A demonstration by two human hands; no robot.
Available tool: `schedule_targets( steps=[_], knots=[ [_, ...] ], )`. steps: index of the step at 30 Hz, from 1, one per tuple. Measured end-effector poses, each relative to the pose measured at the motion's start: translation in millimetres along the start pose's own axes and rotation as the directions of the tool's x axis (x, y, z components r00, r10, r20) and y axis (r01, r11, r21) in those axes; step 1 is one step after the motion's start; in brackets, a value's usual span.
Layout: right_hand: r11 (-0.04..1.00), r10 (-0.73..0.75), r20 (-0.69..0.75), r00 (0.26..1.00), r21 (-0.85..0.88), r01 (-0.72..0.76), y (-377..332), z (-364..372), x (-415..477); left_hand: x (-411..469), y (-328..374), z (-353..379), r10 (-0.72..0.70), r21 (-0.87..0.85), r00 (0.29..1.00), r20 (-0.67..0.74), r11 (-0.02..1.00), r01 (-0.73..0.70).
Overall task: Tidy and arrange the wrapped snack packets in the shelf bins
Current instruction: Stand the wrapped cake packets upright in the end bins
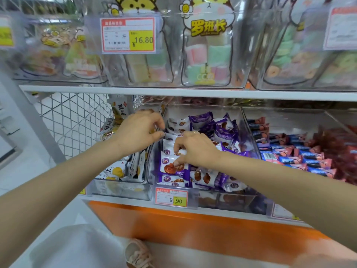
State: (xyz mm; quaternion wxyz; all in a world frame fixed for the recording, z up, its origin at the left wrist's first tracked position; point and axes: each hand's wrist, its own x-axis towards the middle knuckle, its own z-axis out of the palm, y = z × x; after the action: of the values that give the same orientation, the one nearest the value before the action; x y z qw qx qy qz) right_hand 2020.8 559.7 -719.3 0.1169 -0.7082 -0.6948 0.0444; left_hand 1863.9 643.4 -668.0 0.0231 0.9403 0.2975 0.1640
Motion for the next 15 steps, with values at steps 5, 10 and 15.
schedule_targets(
  steps=[5, 10, 15],
  knots=[
    [0.990, 0.096, -0.056, 0.994, 0.105, -0.090, 31.6, -49.7, -18.7, -1.6, 34.3, 7.6, 0.064, -0.184, 0.972, 0.228, 0.983, -0.021],
    [0.981, 0.173, -0.061, 0.983, 0.098, -0.167, 61.2, -74.6, -47.9, 5.4, 80.2, 43.8, 0.099, -0.320, 0.861, 0.499, 0.944, 0.076],
    [0.971, 0.147, -0.122, 0.982, 0.209, -0.119, 74.2, -69.9, -73.8, 11.7, 121.0, 69.3, -0.023, -0.042, 0.764, 0.645, 0.997, 0.066]
  ],
)
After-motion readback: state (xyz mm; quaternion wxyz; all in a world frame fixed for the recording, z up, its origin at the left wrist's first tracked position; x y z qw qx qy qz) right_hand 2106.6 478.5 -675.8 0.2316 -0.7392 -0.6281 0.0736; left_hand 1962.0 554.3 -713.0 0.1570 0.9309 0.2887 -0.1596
